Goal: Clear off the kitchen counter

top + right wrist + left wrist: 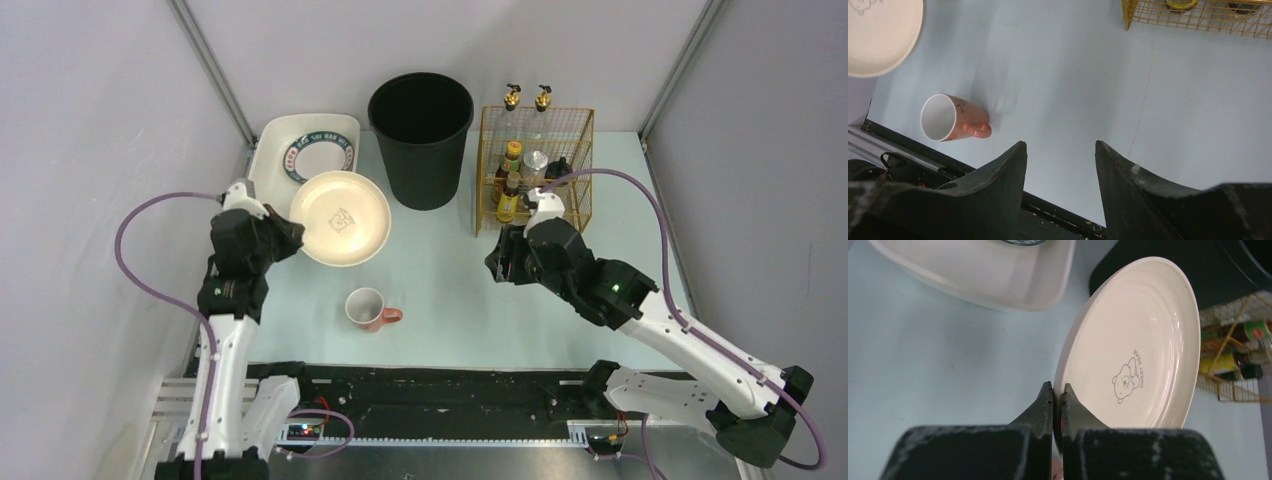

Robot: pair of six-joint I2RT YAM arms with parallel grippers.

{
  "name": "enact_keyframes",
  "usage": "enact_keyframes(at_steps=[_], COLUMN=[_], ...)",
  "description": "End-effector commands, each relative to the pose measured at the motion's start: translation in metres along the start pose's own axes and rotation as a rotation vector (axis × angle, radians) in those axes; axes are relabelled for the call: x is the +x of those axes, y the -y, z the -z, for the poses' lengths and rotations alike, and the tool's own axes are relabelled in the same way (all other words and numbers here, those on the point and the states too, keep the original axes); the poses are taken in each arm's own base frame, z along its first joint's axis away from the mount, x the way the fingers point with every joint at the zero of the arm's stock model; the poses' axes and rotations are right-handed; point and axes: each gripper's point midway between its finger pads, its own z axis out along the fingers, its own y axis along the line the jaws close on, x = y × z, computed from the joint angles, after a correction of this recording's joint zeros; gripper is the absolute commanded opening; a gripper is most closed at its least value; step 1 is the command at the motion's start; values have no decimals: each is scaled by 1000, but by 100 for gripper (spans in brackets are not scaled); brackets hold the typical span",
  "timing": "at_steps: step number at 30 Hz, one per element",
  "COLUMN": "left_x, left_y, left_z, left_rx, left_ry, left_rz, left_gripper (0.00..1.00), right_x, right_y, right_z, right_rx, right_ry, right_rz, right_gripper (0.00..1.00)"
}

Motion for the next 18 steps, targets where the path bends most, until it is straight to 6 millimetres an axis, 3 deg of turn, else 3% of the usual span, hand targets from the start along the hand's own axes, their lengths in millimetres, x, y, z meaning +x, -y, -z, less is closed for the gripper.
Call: enact_keyframes(at_steps=[1, 6, 13, 18], left_x=[-41, -62, -97, -104], left_y=[-1, -41, -68, -92], left_z=[-18, -42, -79, -120], left_rx=[27, -90, -159, -246], left_ry=[73, 103, 156, 130], left_rz=[107, 258, 426, 506], left_gripper=[0, 0, 0, 0], right_x=[-2, -1, 7, 14], right_y=[3, 6, 13, 14], right_z=[10, 20, 28, 31], right_rx=[-13, -33, -46, -71], right_ry=[12, 24, 28, 21], right_rz=[-13, -12, -1, -7], right_gripper=[57, 57, 57, 57])
